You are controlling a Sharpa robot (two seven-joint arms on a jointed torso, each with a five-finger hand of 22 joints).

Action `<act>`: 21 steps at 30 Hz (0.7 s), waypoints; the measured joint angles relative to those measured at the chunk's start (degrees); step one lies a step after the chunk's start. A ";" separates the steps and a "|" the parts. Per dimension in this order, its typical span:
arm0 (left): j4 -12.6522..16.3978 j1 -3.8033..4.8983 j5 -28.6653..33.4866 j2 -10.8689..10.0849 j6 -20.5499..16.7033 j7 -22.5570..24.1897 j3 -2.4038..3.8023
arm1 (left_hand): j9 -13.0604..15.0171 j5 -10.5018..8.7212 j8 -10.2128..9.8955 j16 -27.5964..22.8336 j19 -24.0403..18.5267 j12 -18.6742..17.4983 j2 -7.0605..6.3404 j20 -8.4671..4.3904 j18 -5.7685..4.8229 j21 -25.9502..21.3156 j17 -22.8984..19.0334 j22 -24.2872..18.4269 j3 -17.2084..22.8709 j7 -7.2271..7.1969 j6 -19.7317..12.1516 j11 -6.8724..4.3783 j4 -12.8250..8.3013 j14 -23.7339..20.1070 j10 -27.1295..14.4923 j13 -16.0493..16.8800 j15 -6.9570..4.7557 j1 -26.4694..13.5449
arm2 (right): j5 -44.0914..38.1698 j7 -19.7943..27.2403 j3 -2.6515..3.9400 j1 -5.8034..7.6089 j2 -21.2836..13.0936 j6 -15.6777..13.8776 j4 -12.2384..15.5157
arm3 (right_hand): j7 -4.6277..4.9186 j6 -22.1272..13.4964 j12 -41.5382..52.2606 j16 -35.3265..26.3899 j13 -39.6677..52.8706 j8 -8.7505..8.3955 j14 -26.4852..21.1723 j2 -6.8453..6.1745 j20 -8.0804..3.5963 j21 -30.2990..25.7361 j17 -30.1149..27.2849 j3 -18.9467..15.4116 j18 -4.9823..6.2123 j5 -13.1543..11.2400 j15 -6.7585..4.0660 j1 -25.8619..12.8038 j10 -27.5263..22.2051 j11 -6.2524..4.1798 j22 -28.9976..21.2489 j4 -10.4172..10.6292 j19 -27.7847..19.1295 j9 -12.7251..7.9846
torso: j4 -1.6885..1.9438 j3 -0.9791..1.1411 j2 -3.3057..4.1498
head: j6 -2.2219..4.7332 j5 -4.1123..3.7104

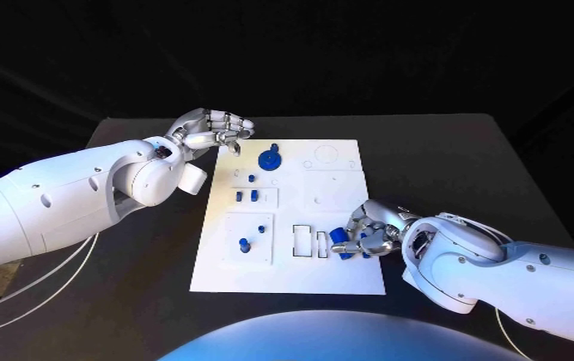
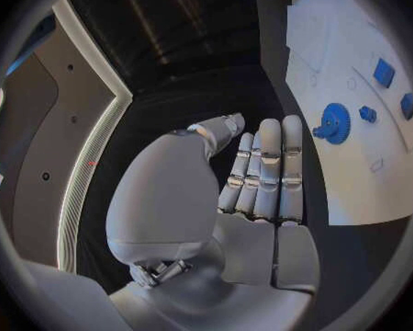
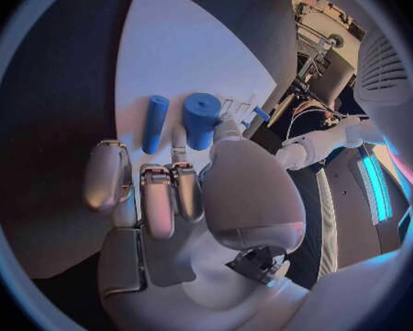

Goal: Assemble the parts on the task board

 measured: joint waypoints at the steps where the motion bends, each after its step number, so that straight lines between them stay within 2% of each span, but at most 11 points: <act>1: 0.00 0.00 0.00 0.00 0.01 0.00 0.00 | 0.00 0.00 0.00 0.00 0.00 0.00 0.00 0.00 0.00 0.00 0.00 0.00 0.00 0.00 0.00 0.00 0.00 0.00 0.00 0.00 0.00 0.00 | -0.20 0.07 0.02 -0.01 0.09 0.02 0.00 | 0.01 0.00 0.00 0.00 0.00 -0.10 0.00 0.21 0.00 -0.18 0.00 0.24 0.00 -0.07 0.00 0.96 0.00 0.00 0.00 0.07 0.00 -0.27 | 0.00 -0.01 0.00 | -0.09 0.04; 3: 0.01 0.00 0.00 -0.01 0.02 -0.01 0.00 | 0.00 0.00 0.00 0.00 0.00 0.00 0.00 0.00 0.00 0.00 0.00 0.00 0.00 0.00 0.00 0.00 0.00 0.00 0.00 0.00 0.00 0.00 | -0.69 0.26 0.06 -0.02 0.19 0.01 0.04 | -0.17 0.21 0.00 0.00 0.00 -0.75 0.00 0.01 0.00 -0.19 0.00 0.88 0.00 -0.12 0.00 2.98 -0.19 -0.19 0.00 0.71 0.00 -1.21 | 0.00 0.00 0.00 | -0.31 0.10; 6: 0.01 0.00 0.01 0.00 0.04 -0.02 0.00 | 0.00 0.00 0.30 0.00 0.00 0.24 0.00 0.00 0.00 0.00 0.00 0.00 0.00 0.00 0.00 0.00 0.00 0.00 0.00 0.00 0.00 0.00 | -1.21 0.41 0.06 -0.09 0.20 -0.20 0.06 | -0.54 1.16 0.00 0.00 0.00 -1.23 -0.01 -1.15 -0.20 -0.19 0.00 2.20 0.00 -0.09 -0.42 4.15 -0.10 -0.51 0.00 2.02 0.20 -1.70 | -0.03 0.00 -0.01 | -0.73 0.18; 10: 0.01 0.00 0.01 0.01 0.07 -0.04 0.00 | 0.00 0.08 0.30 0.00 0.00 0.24 0.00 0.00 0.01 0.00 0.00 -0.02 0.00 0.00 0.00 0.05 0.00 0.00 -0.09 0.00 0.00 0.00 | -1.01 0.48 -0.01 -0.22 0.04 -0.84 0.20 | -0.63 1.86 0.29 0.00 0.00 -1.58 -0.01 -1.44 -0.41 -0.18 -0.01 3.46 0.00 0.16 -0.41 4.43 -0.19 -0.84 -0.01 2.95 0.41 -2.01 | -0.03 0.00 -0.04 | -0.87 0.24; 12: 0.01 0.00 0.02 0.03 0.09 -0.05 0.00 | 0.00 0.40 0.35 0.00 0.00 0.24 0.00 0.00 0.00 0.00 0.00 -0.03 0.01 0.00 0.00 0.01 -0.01 0.00 -0.43 0.00 0.00 0.00 | -0.31 0.56 -0.03 -0.24 -0.07 -1.25 0.29 | -0.45 2.06 0.46 0.00 -0.01 -1.79 -0.01 -1.49 -0.62 0.26 -0.01 4.49 0.00 0.16 -0.82 4.49 -0.09 -0.93 -0.01 3.02 0.62 -2.19 | -0.03 0.00 -0.04 | -0.89 0.24; 17: -0.02 0.00 0.02 0.06 0.14 -0.09 0.00 | 0.00 0.50 0.51 0.00 0.00 0.34 0.00 0.00 0.00 0.00 0.00 -0.02 0.17 0.00 0.00 0.01 -0.17 0.00 -0.43 0.00 0.00 0.00 | 3.37 0.93 -0.05 -0.24 -0.31 -2.50 0.42 | -0.34 2.17 0.81 0.00 -0.01 -2.30 -0.01 -1.44 -0.82 0.55 -0.01 5.87 0.00 0.16 -0.82 4.75 -0.27 -1.10 -0.01 2.97 0.83 -2.58 | -0.03 -0.03 -0.04 | -0.90 0.23; 21: -0.03 0.00 0.02 0.10 0.17 -0.12 0.00 | 0.00 0.50 0.51 0.00 0.00 0.45 0.00 0.00 0.00 0.00 0.00 -0.02 0.17 0.00 0.00 0.01 -0.17 0.00 -0.43 0.00 0.00 0.00 | 7.40 1.50 -0.19 -0.16 -0.60 -3.68 0.77 | -0.11 2.40 1.12 0.00 -0.01 -3.02 -0.01 -1.42 -1.02 0.89 -0.01 8.08 0.00 0.15 -0.82 5.18 -0.09 -1.33 -0.01 1.55 1.03 -2.91 | -0.02 -0.05 -0.02 | -0.91 0.22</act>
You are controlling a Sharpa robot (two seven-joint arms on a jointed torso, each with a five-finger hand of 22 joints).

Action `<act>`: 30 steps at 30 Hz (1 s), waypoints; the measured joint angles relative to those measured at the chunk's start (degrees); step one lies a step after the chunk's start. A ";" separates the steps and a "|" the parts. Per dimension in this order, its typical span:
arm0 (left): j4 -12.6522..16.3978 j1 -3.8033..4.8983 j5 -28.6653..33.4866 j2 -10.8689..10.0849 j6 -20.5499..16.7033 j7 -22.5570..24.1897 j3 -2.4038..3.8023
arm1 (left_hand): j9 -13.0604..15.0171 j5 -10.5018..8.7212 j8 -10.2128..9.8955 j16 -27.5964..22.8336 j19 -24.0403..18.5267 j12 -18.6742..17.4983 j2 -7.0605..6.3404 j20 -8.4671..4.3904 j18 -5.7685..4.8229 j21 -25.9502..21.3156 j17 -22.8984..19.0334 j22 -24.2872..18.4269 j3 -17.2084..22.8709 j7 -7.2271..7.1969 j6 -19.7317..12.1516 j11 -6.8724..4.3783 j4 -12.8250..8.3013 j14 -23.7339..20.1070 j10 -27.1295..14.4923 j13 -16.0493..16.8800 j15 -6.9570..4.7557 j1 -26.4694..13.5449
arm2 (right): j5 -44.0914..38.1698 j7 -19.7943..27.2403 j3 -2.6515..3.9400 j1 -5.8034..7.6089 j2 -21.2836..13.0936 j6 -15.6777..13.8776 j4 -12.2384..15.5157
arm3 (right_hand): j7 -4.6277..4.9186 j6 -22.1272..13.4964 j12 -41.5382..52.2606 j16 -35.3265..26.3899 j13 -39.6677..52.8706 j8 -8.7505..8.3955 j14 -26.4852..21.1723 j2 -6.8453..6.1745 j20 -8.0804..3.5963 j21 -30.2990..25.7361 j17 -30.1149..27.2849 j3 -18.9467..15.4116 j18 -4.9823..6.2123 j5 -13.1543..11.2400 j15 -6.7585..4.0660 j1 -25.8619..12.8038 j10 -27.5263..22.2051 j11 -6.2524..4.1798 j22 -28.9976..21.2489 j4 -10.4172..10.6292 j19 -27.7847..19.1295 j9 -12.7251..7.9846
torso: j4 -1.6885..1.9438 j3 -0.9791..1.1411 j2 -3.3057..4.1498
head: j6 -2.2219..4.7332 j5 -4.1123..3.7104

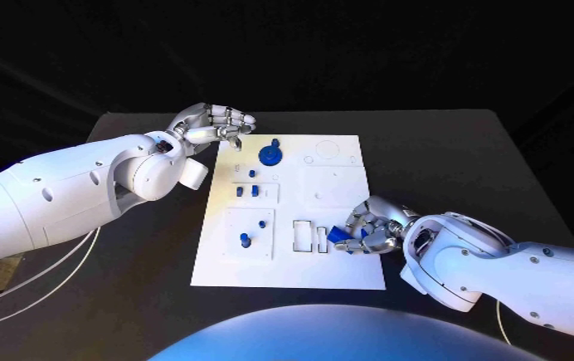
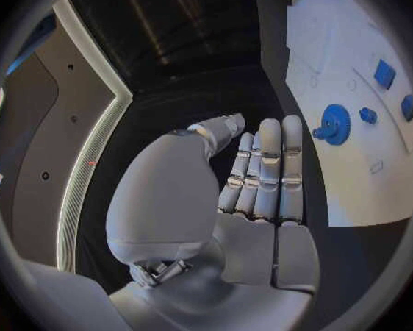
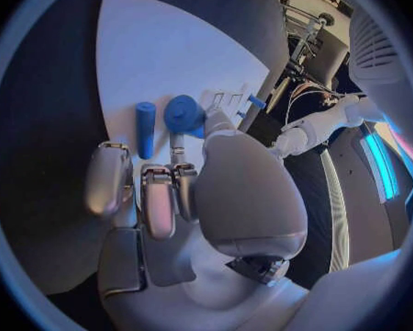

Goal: Assemble the parts on the task board

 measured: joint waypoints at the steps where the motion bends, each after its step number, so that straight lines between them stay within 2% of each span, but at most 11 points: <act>1: 0.00 0.00 0.00 0.01 0.01 -0.01 0.00 | 0.00 0.00 0.00 0.00 0.00 0.00 0.00 0.00 0.00 0.00 0.00 0.00 0.00 0.00 0.00 0.00 0.00 0.00 0.00 0.00 0.00 0.00 | 0.90 0.18 -0.05 0.03 -0.07 -0.23 0.09 | 0.19 0.19 0.27 0.00 0.00 -0.18 -0.04 0.01 0.00 0.16 0.00 0.67 0.00 -0.01 -0.04 -0.01 0.00 0.00 0.00 -0.46 0.00 -0.08 | 0.00 0.00 0.01 | 0.00 0.00; 3: -0.01 0.00 0.00 0.03 0.03 -0.02 0.00 | 0.00 0.00 0.00 0.00 0.00 0.00 0.00 0.00 0.00 0.00 0.00 0.00 0.00 0.00 0.00 0.00 0.00 0.00 0.00 0.00 0.00 0.00 | 2.92 0.73 -0.18 0.17 -0.28 -0.70 0.30 | 0.20 0.20 0.96 0.24 0.00 -0.21 0.00 0.03 -0.14 0.36 0.00 1.28 0.00 -0.04 -0.41 -0.03 -0.02 -0.02 0.00 -0.78 0.14 -0.16 | 0.00 -0.01 0.01 | 0.00 0.02; 11: -0.04 0.00 0.00 0.16 0.13 -0.05 0.00 | 0.00 0.00 0.00 0.00 0.00 0.00 0.00 0.00 0.00 0.00 0.00 0.00 0.00 0.00 0.00 0.00 0.00 0.00 0.00 0.00 0.00 0.00 | 7.48 3.60 -0.10 2.03 -0.86 -2.14 1.55 | 0.21 0.20 1.90 0.24 0.00 -0.35 0.00 1.02 -0.41 1.45 0.00 1.66 0.00 -0.26 -0.41 -1.02 -0.01 -0.41 0.00 -1.02 0.41 -0.16 | -0.01 -0.01 -0.02 | -0.01 0.39; 17: -0.05 0.00 0.01 0.23 0.20 -0.05 0.00 | 0.00 0.00 0.00 0.00 0.00 0.00 0.00 0.00 0.00 0.00 0.00 0.01 0.00 0.00 0.00 0.00 0.00 0.00 0.01 0.00 0.00 0.00 | 8.94 4.99 -0.06 2.79 -0.46 -2.85 2.10 | 0.21 0.20 1.99 0.45 0.00 -0.56 0.00 1.32 -0.61 1.64 0.01 1.73 0.00 -0.37 -0.41 -1.32 -0.01 -0.41 0.00 -0.94 0.62 -0.16 | 0.01 -0.01 -0.02 | -0.01 0.88; 20: -0.05 0.00 0.01 0.23 0.23 -0.05 0.00 | 0.00 0.00 0.00 0.00 0.00 0.00 0.00 0.00 0.00 0.00 0.00 0.01 0.00 0.00 0.00 0.00 0.00 0.00 0.01 0.00 0.00 0.00 | 9.58 5.40 -0.05 2.93 0.18 -3.02 2.16 | 0.21 0.20 1.99 0.45 -0.01 -0.65 -0.11 1.62 -0.61 1.88 0.04 1.89 -0.88 -0.45 -0.53 -1.62 -0.02 -0.41 0.02 -0.93 0.62 -0.16 | 0.02 -0.01 0.02 | -0.01 1.12; 22: -0.05 0.00 0.01 0.23 0.25 -0.05 0.00 | 0.00 0.00 0.00 0.00 0.00 0.00 0.00 0.00 0.00 0.00 0.00 0.01 0.00 0.00 0.00 -0.01 0.00 0.00 0.01 0.00 0.00 0.00 | 9.94 5.54 -0.05 2.97 0.75 -3.04 2.08 | 0.21 0.20 1.99 0.45 -0.01 -0.65 -0.20 2.01 -0.61 1.88 0.04 1.91 -0.89 -0.46 -0.61 -2.01 -0.01 -0.41 0.04 -0.93 0.62 -0.51 | 0.02 -0.02 0.04 | -0.01 1.17; 23: -0.05 0.00 0.01 0.23 0.26 -0.06 0.00 | 0.00 0.00 0.00 0.00 0.00 0.00 0.00 0.00 0.00 0.00 0.00 0.01 0.00 0.00 0.00 0.00 0.00 0.00 0.01 0.00 0.00 0.00 | 10.08 5.57 -0.05 2.98 1.10 -3.04 1.97 | 0.22 0.21 1.99 0.45 -0.01 -0.65 -0.20 2.54 -0.61 1.88 0.04 2.33 -0.89 -0.42 -0.61 -2.54 -0.01 -0.41 0.04 -0.97 0.62 -8.21 | 0.02 -0.04 0.05 | -0.01 1.19; 24: -0.05 0.00 0.01 0.23 0.27 -0.06 0.00 | 0.00 0.00 0.00 0.00 0.00 0.00 0.00 0.00 0.00 0.00 0.00 0.01 0.00 0.00 0.00 0.00 0.00 0.00 0.01 0.00 0.00 0.00 | 10.20 5.58 -0.05 2.99 1.49 -3.04 1.80 | 0.60 0.59 1.99 0.45 -0.01 -0.65 -0.20 2.70 -0.61 1.88 0.04 2.52 -0.89 -0.26 -0.60 -2.70 -0.01 -0.41 0.04 -0.93 0.61 -10.99 | 0.02 -0.05 0.07 | -0.01 1.20; 27: -0.05 -0.01 0.01 0.28 0.30 -0.06 0.00 | 0.00 0.00 0.00 0.00 0.00 0.00 0.00 0.00 0.00 0.00 0.00 0.01 0.00 0.00 0.00 -0.01 0.00 0.00 0.01 0.00 0.00 0.00 | 10.57 5.58 -0.05 3.00 2.97 -2.93 1.06 | 0.60 0.59 1.99 0.45 -0.01 -0.66 -0.20 3.33 -0.61 1.87 0.04 2.53 -0.89 -0.25 -0.60 -3.33 -0.01 -0.40 0.04 -0.94 0.61 -10.99 | 0.02 -0.05 0.08 | -0.01 1.21; 30: -0.04 -0.01 0.01 0.33 0.35 -0.06 0.00 | 0.00 0.00 0.00 0.00 0.00 0.00 0.00 0.00 0.00 0.00 0.00 0.01 0.00 0.00 0.00 -0.01 0.00 0.00 0.01 0.00 0.00 0.00 | 10.82 5.48 -0.05 2.87 4.36 -2.53 0.11 | 0.60 0.59 2.22 0.45 -0.01 -0.84 -0.20 4.75 -0.61 1.87 0.04 2.54 -0.89 -0.25 -0.60 -4.75 -0.01 -0.40 0.04 -0.95 0.61 -11.04 | 0.04 -0.05 0.08 | -0.01 1.24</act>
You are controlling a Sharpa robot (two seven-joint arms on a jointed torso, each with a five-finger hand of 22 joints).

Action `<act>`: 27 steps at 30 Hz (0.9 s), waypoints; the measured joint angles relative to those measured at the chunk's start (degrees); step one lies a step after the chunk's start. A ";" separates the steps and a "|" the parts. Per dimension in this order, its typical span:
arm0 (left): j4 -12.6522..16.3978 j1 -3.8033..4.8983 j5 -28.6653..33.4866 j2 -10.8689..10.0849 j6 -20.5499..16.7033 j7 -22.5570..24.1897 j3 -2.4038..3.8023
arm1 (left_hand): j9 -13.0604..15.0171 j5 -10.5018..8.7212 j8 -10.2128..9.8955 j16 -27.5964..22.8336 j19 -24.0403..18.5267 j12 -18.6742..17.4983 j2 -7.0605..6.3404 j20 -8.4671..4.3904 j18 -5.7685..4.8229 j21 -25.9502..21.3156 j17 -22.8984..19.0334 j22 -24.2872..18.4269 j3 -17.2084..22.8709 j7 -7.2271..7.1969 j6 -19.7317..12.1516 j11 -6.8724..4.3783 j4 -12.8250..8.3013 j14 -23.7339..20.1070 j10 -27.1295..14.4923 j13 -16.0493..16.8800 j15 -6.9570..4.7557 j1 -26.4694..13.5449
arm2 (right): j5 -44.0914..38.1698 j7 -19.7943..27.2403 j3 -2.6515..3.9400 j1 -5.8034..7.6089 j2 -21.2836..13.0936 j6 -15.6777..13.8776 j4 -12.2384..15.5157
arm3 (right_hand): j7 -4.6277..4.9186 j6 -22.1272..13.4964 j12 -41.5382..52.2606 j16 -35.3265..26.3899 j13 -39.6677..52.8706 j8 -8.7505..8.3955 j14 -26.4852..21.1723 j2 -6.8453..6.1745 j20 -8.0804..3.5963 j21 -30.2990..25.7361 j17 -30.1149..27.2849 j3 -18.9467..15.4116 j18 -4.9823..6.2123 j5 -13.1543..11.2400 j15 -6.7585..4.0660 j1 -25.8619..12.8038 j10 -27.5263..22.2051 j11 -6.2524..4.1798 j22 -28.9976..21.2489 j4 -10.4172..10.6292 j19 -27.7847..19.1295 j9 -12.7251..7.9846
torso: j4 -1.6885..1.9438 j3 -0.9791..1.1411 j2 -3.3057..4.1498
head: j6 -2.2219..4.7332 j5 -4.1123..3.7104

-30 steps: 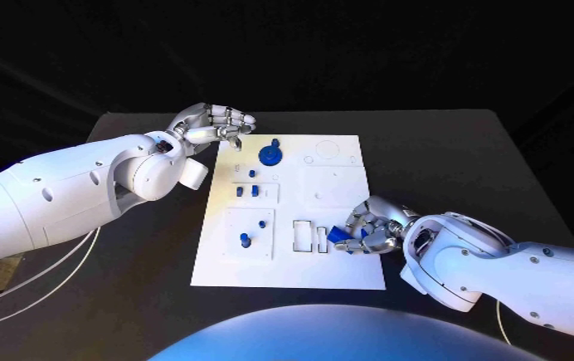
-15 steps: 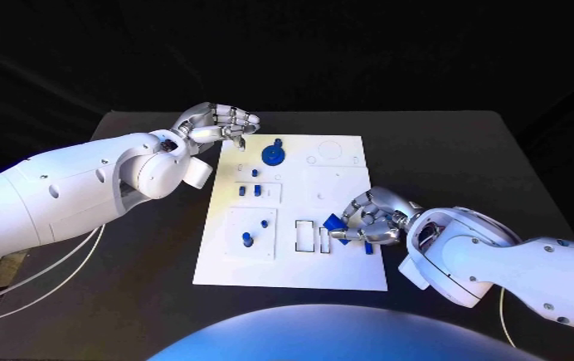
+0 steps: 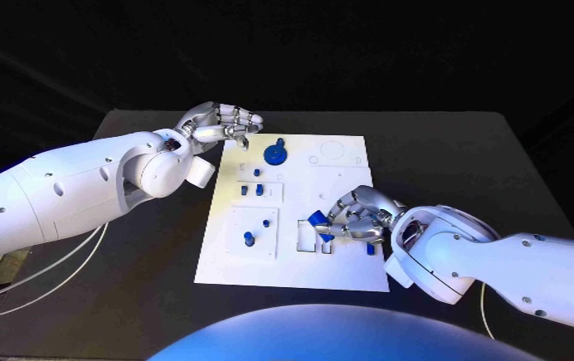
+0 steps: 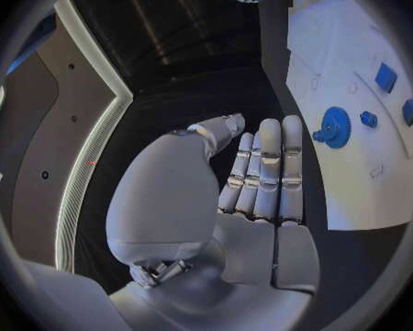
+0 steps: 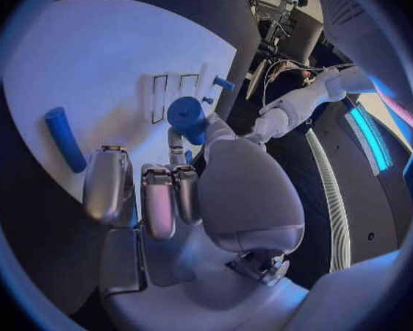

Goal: Assemble the parts on the task board

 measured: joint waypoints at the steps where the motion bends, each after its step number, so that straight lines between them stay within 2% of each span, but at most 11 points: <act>1: 0.00 0.00 0.00 0.00 0.01 0.00 0.00 | 0.00 0.00 0.00 0.00 0.00 0.00 0.00 0.00 0.00 0.00 0.00 0.00 0.00 0.00 0.00 0.00 0.00 0.00 0.00 0.00 0.00 0.00 | 0.06 -0.04 0.00 -0.09 0.36 0.19 -0.25 | 0.00 0.00 0.00 0.00 0.00 -0.16 0.03 0.34 0.00 0.00 0.00 0.00 0.00 0.00 -0.03 -0.35 -0.01 -0.01 0.00 0.00 0.00 -0.03 | 0.01 0.00 0.00 | 0.00 0.03; 3: 0.01 0.00 0.00 0.00 0.03 0.00 0.00 | 0.00 0.00 0.00 0.00 0.00 0.00 0.00 0.00 0.00 0.00 0.00 0.00 0.00 0.00 0.00 0.00 0.00 0.00 0.00 0.00 0.00 0.00 | 0.18 -0.16 -0.01 -0.37 1.11 0.70 -0.84 | 0.01 0.01 0.00 0.00 0.00 -0.20 0.21 0.91 0.00 0.00 0.00 0.00 0.00 0.00 -0.21 -0.95 -0.11 -0.12 0.00 0.00 0.00 -1.65 | 0.00 0.00 0.01 | 0.00 0.07; 5: 0.02 0.00 0.00 0.00 0.06 0.00 0.00 | 0.00 0.00 0.00 0.00 0.00 0.00 0.00 0.00 0.00 0.00 0.00 0.00 0.00 0.00 0.00 0.00 0.00 0.00 0.00 0.00 0.00 0.00 | 0.21 -0.32 -0.02 -0.62 1.68 1.17 -1.32 | 0.01 0.01 0.00 0.00 0.00 -0.20 0.21 1.19 0.00 0.00 0.00 0.00 0.00 0.00 -0.21 -1.46 -0.01 -0.43 0.00 0.00 0.00 -1.65 | -0.01 0.01 0.02 | 0.00 0.08; 10: 0.04 0.00 0.00 -0.02 0.11 -0.01 0.00 | 0.00 0.00 0.00 0.00 0.00 0.00 0.00 0.00 0.00 0.00 0.00 0.00 0.00 0.00 0.00 0.00 0.00 0.00 0.00 0.00 0.00 0.00 | 0.07 -1.14 -0.03 -1.25 3.14 2.36 -2.45 | 0.22 0.22 0.00 0.00 0.00 -0.17 0.21 1.26 0.00 0.00 -0.01 -0.14 0.00 0.00 -0.21 -3.30 -0.01 -0.43 -0.01 -0.21 0.00 -1.65 | -0.02 0.02 0.02 | 0.00 0.16; 12: 0.05 0.00 0.00 -0.04 0.13 -0.01 0.00 | 0.00 0.00 0.00 0.00 0.00 0.00 0.00 0.00 0.00 0.00 0.00 0.00 0.00 0.00 0.00 0.00 0.00 0.00 0.00 0.00 0.00 0.00 | -0.12 -1.48 0.02 -1.35 3.55 2.66 -2.79 | 0.49 0.50 -0.01 0.00 0.00 -0.11 0.21 1.65 -0.11 0.00 -0.01 -0.15 0.00 0.00 -0.20 -3.71 -0.01 -0.43 -0.01 -0.21 0.12 -1.64 | -0.06 0.03 0.03 | 0.00 0.19; 15: 0.07 0.00 0.00 -0.05 0.16 -0.02 0.00 | 0.00 0.00 0.00 0.00 0.00 0.00 0.00 0.00 0.00 0.00 0.00 0.00 0.00 0.00 0.00 0.00 0.00 0.00 0.00 0.00 0.00 0.00 | -0.46 -1.81 0.17 -1.37 3.89 2.87 -3.05 | 0.81 0.81 0.28 0.00 0.00 0.35 0.21 1.57 -0.20 0.00 -0.01 -0.15 0.00 0.00 -0.20 -3.93 -0.01 -0.42 -0.01 -0.21 0.21 -1.49 | -0.07 0.03 0.03 | 0.00 0.21; 19: 0.08 0.00 0.00 -0.09 0.20 -0.02 0.00 | 0.00 0.00 0.00 0.00 0.00 0.00 0.00 0.00 0.00 0.00 0.00 0.00 0.00 0.00 0.00 0.00 0.00 0.00 0.01 0.00 0.00 0.00 | -1.10 -2.32 0.25 -1.45 4.21 2.99 -3.15 | 0.97 0.97 0.28 0.00 0.00 0.52 0.21 1.60 -0.20 0.00 -0.01 -0.30 0.00 0.00 -0.20 -4.50 -0.01 -0.42 -0.01 -0.37 0.21 2.05 | -0.07 0.03 0.04 | 0.00 0.22; 22: 0.09 0.00 0.00 -0.14 0.25 -0.02 0.00 | 0.00 0.00 0.00 0.00 0.00 0.00 0.00 0.00 -0.01 0.00 0.00 0.00 0.00 0.00 0.00 0.00 0.00 0.00 0.01 0.00 0.00 0.00 | -1.77 -2.79 0.27 -1.53 4.40 2.93 -3.13 | 1.04 1.05 0.28 0.00 0.00 0.53 0.01 1.64 -0.20 0.00 -0.02 -0.30 0.00 -0.01 -0.40 -4.93 -0.01 -0.41 -0.01 -0.37 0.21 6.18 | -0.07 0.05 0.05 | 0.00 0.23; 23: 0.09 0.00 0.00 -0.15 0.27 -0.02 0.00 | 0.00 0.00 0.00 0.00 0.00 0.00 0.00 0.00 0.00 0.00 0.00 0.00 0.00 0.00 0.00 0.00 0.00 0.00 0.01 0.00 0.00 0.00 | -2.01 -2.94 0.27 -1.56 4.45 2.88 -3.13 | 1.04 1.05 0.28 0.00 -0.01 0.53 0.01 1.48 -0.20 0.00 -0.02 -0.30 0.00 -0.01 -0.40 -5.09 -0.01 -0.41 -0.01 -0.36 0.21 7.00 | -0.08 0.05 0.05 | 0.00 0.24; 25: 0.10 0.00 0.00 -0.17 0.31 -0.03 0.00 | -0.02 0.00 0.25 0.00 0.00 0.27 0.00 0.00 0.00 0.00 0.00 0.00 0.00 0.00 0.00 0.12 0.00 0.00 -0.11 0.00 0.00 0.00 | -2.57 -3.26 0.27 -1.63 4.55 2.76 -3.10 | 1.05 1.06 0.28 0.00 -0.01 0.53 0.03 1.65 -0.20 0.00 -0.02 -0.31 0.00 -0.01 -0.43 -5.51 -0.03 -0.44 -0.02 -0.36 0.20 10.16 | -0.07 0.05 0.05 | 0.00 0.24; 27: 0.11 0.00 0.00 -0.20 0.34 -0.03 0.00 | -0.06 0.00 0.35 0.00 0.00 0.33 0.00 0.00 0.00 0.00 0.00 0.00 0.00 0.00 0.00 0.22 0.00 0.00 -0.21 0.00 0.00 0.00 | -3.04 -3.51 0.27 -1.67 4.60 2.66 -3.05 | 1.08 1.15 0.49 0.00 -0.01 0.53 0.22 1.57 -0.20 0.00 -0.02 -0.31 0.01 -0.01 -0.61 -5.59 0.01 -0.63 -0.02 -0.36 0.21 10.69 | -0.07 0.05 0.05 | 0.00 0.24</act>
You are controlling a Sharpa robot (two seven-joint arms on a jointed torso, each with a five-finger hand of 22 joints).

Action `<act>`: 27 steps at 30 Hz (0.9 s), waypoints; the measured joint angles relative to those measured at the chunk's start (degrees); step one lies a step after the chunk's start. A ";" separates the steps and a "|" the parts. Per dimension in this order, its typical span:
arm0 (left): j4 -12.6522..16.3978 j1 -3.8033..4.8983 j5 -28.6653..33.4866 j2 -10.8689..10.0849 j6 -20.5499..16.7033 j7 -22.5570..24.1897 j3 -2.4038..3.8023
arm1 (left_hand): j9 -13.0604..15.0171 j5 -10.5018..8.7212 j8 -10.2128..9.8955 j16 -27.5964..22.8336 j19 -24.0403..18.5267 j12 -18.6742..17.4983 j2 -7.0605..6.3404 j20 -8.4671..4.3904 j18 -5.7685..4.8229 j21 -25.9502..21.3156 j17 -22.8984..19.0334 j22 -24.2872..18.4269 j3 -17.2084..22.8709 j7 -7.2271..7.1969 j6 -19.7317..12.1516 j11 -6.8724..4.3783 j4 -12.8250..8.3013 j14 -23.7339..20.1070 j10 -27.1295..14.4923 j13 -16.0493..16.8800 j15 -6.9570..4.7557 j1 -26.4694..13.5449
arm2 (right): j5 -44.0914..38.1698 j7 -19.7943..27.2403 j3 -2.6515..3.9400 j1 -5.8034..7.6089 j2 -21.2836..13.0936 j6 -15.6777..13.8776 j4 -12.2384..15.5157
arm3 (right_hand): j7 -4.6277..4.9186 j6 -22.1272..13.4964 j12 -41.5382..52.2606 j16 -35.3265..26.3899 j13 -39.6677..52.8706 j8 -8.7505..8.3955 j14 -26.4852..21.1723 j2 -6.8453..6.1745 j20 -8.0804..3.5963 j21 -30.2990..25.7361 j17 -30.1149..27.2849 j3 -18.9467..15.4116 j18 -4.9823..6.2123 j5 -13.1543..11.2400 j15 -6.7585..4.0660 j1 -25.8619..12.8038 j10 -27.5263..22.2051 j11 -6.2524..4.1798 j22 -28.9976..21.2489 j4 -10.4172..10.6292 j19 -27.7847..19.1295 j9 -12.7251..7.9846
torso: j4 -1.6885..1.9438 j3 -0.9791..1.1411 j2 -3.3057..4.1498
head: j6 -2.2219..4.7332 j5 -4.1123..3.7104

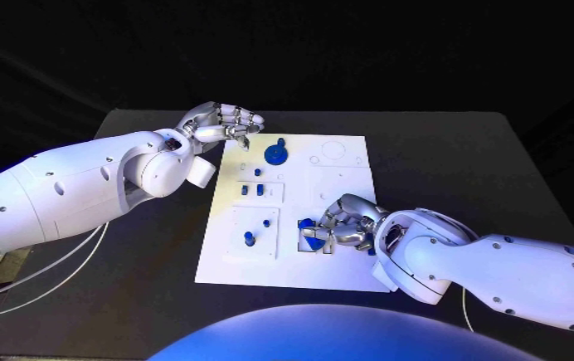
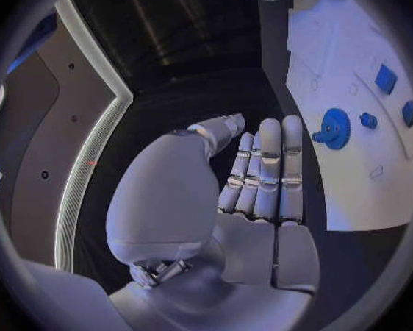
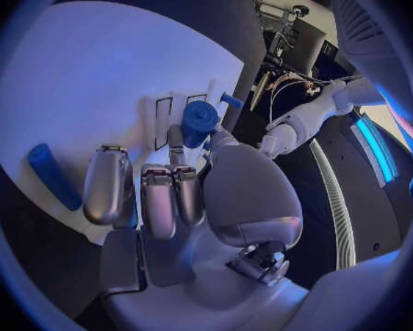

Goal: Assemble the parts on the task board

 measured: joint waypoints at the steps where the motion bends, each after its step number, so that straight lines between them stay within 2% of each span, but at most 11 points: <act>1: 0.01 0.00 0.00 -0.02 0.02 0.00 0.00 | 0.00 0.00 0.00 0.00 0.00 0.00 0.00 0.00 0.00 0.00 0.00 0.00 0.00 0.00 0.00 0.00 0.00 0.00 0.00 0.00 0.00 0.00 | -0.28 -0.13 -0.01 -0.02 0.02 -0.07 0.04 | 0.00 0.01 0.00 0.00 0.00 0.00 0.00 -0.08 0.00 0.00 0.00 0.00 0.00 0.00 0.00 -0.07 0.09 -0.10 0.00 0.00 0.00 0.59 | 0.01 0.01 0.00 | 0.00 0.00; 10: 0.04 0.00 0.01 -0.14 0.09 -0.02 0.00 | 0.00 0.00 0.00 0.00 0.00 0.00 0.00 0.00 0.00 0.00 0.00 0.00 0.00 0.00 0.00 0.00 0.00 0.00 0.00 0.00 0.00 0.00 | -1.64 -0.60 -0.18 -0.24 -0.29 -0.77 0.81 | -0.01 0.04 0.24 0.00 0.00 0.42 -0.12 -0.04 -0.20 0.00 -0.01 0.01 0.00 -0.01 -0.12 -0.03 0.07 -0.12 -0.01 -0.01 0.20 0.85 | -0.02 0.02 0.00 | 0.00 0.13; 12: 0.04 0.00 0.01 -0.16 0.09 -0.02 0.00 | 0.00 0.00 0.00 0.00 0.00 0.00 0.00 0.00 0.00 0.00 0.00 0.00 0.00 0.00 0.00 0.00 0.00 0.00 0.00 0.00 0.00 0.00 | -1.77 -0.63 -0.20 -0.28 -0.42 -1.02 1.06 | -0.01 0.04 0.24 0.00 0.00 0.45 -0.21 0.57 -0.20 0.00 -0.01 0.01 0.00 -0.11 -0.21 0.57 0.07 -0.13 -0.01 -0.01 0.20 0.85 | -0.02 0.01 0.00 | 0.00 0.15; 23: 0.08 0.00 0.01 -0.24 0.11 -0.03 0.00 | 0.01 0.00 0.00 0.00 0.00 0.00 0.00 0.00 0.00 0.00 0.00 0.00 0.00 0.00 0.00 0.00 0.00 0.00 0.00 0.00 0.00 0.00 | -2.29 -0.64 -0.27 -0.37 -0.91 -3.32 2.08 | -0.01 0.04 0.60 0.02 0.04 0.44 -0.01 0.60 -0.40 0.00 -0.01 0.27 0.00 0.05 -0.41 2.19 0.21 -0.39 -0.02 0.24 0.41 0.84 | -0.03 0.02 0.00 | 0.00 -0.08; 27: 0.11 0.00 0.00 -0.28 0.12 -0.03 0.00 | 0.01 0.00 0.00 0.00 0.00 0.00 0.00 0.00 0.00 0.00 0.00 0.00 0.00 0.00 0.00 0.00 0.00 0.00 0.01 0.00 0.00 0.00 | -2.38 -0.63 -0.26 -0.38 -0.99 -3.90 2.13 | -0.02 0.37 0.60 0.22 0.04 0.44 -0.01 1.06 -0.40 0.00 -0.01 0.27 0.00 0.06 -0.41 2.78 0.21 -0.39 -0.01 0.24 0.40 0.85 | -0.02 0.01 0.00 | 0.00 -0.12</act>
